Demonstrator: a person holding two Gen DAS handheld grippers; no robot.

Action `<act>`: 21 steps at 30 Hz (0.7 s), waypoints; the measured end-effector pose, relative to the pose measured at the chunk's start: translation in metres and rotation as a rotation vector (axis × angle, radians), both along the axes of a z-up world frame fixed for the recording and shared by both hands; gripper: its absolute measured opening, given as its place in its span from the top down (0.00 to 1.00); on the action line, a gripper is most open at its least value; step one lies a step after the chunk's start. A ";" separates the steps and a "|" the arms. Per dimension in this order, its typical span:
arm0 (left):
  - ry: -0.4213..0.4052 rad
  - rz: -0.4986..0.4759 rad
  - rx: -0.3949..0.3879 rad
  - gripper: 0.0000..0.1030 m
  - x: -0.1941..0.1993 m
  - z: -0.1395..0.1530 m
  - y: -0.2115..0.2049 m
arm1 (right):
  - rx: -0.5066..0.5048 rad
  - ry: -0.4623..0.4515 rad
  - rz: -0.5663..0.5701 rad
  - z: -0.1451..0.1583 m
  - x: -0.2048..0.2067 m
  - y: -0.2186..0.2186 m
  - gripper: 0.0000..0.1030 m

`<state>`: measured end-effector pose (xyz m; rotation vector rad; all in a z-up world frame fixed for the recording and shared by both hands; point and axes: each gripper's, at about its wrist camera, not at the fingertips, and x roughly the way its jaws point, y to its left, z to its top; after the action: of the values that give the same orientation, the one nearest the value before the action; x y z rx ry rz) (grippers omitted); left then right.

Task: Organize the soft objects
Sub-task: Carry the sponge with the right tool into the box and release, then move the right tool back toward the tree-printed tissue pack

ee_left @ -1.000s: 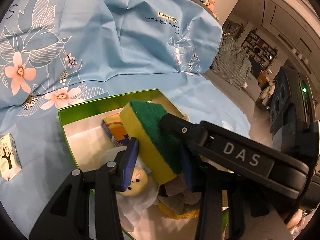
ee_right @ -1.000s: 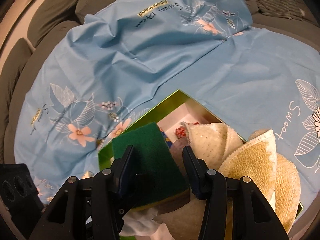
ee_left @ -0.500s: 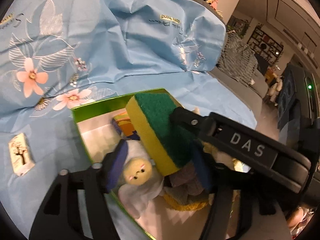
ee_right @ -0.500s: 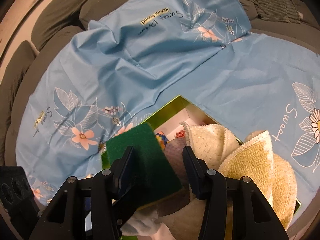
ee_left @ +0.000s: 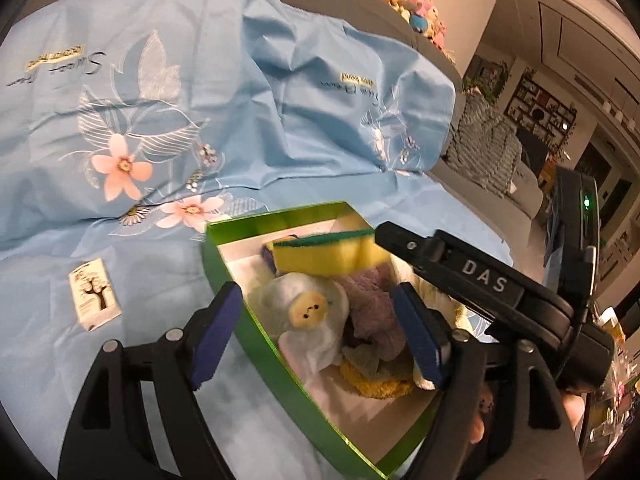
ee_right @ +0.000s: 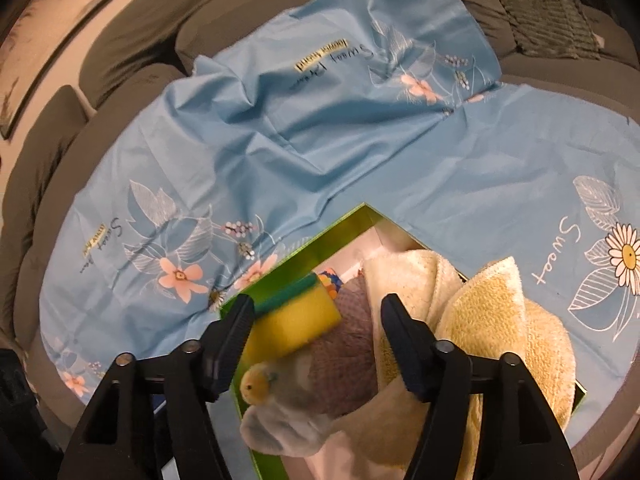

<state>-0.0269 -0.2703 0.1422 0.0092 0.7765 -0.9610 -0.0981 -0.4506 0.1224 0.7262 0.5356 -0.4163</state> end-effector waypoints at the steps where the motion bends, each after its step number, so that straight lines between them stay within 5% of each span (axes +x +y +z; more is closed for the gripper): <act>1: -0.004 0.007 -0.006 0.23 -0.001 0.002 0.006 | -0.005 -0.007 0.000 0.002 -0.001 0.002 0.33; 18: -0.001 0.215 0.028 0.20 -0.003 -0.021 0.136 | -0.121 -0.017 0.065 0.018 0.003 0.057 0.29; 21: 0.006 0.268 0.047 0.18 0.000 -0.031 0.165 | -0.146 -0.012 0.103 0.019 0.010 0.073 0.22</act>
<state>-0.0271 -0.1057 0.1116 -0.0558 0.7833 -0.6887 -0.0879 -0.3778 0.1418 0.5577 0.5228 -0.3509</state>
